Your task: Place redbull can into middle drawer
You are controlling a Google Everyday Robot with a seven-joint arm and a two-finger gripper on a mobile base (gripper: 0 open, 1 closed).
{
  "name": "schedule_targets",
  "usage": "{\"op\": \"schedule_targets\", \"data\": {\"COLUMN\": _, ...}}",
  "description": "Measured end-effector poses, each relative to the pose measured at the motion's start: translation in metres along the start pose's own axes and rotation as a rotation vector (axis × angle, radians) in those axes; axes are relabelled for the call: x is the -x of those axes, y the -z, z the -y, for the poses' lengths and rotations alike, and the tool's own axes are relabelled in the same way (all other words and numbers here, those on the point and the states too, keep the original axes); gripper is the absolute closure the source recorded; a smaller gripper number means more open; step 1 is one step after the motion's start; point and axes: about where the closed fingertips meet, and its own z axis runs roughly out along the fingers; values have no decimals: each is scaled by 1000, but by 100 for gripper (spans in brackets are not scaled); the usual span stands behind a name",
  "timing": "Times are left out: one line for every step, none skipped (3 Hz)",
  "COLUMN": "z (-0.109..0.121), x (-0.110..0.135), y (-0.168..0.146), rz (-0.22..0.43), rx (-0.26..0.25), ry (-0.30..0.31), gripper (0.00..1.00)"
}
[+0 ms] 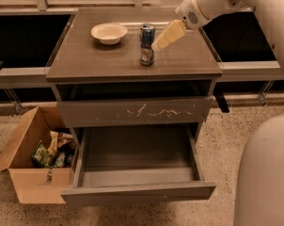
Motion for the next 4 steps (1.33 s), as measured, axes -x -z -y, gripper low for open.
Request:
{"op": "schedule_targets", "data": {"z": 2, "x": 5, "y": -27, "rz": 44, "rx": 40, "ry": -47, "gripper": 0}}
{"op": "schedule_targets", "data": {"z": -2, "x": 10, "y": -48, "rz": 91, "rx": 69, "ry": -82, "gripper": 0}}
{"op": "schedule_targets", "data": {"z": -5, "x": 16, "y": -62, "rz": 136, "rx": 87, "ry": -100, "gripper": 18}}
{"op": "schedule_targets", "data": {"z": -10, "x": 22, "y": -73, "rz": 156, "rx": 91, "ry": -110, "gripper": 41}}
